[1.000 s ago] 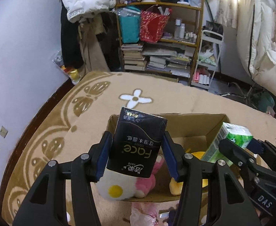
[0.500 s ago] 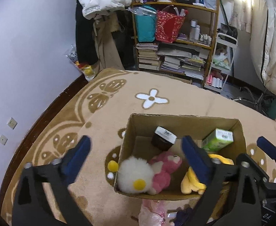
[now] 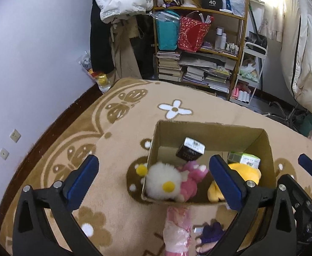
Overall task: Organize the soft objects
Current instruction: 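Move both tools back down toward the pink bundle and purple-haired doll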
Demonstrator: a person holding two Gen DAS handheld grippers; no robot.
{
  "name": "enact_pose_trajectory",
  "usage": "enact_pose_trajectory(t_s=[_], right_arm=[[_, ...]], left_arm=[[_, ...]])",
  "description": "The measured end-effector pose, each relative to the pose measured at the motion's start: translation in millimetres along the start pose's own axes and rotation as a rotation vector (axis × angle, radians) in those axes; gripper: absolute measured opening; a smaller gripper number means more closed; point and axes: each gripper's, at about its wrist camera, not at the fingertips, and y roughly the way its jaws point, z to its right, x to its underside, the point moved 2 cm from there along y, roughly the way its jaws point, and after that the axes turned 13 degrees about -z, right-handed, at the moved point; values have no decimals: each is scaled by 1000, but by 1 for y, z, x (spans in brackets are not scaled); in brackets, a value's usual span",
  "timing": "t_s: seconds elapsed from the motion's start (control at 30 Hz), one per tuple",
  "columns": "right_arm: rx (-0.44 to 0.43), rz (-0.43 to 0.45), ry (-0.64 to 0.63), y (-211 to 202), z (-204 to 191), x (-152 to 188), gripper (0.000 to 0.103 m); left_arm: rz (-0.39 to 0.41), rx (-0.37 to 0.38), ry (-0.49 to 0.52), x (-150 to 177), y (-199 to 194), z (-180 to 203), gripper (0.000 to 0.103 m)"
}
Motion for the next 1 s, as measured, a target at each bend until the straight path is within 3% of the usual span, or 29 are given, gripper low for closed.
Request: enact_pose_trajectory(t_s=[0.23,0.6,0.8,1.0], right_arm=[[-10,-3,25,-6,-5,17,103],[-29,-75,-7,-2,-17,60,103],[-26,-108,-10,5,-17,73,103],[-16,-141,5,18,-13,83,103]], left_arm=[[-10,34,-84,25,-10,-14,102],[-80,46,-86,61,4,-31,102],[-138,12,-29,79,23,-28,102],[-161,35,-31,89,40,-27,102]])
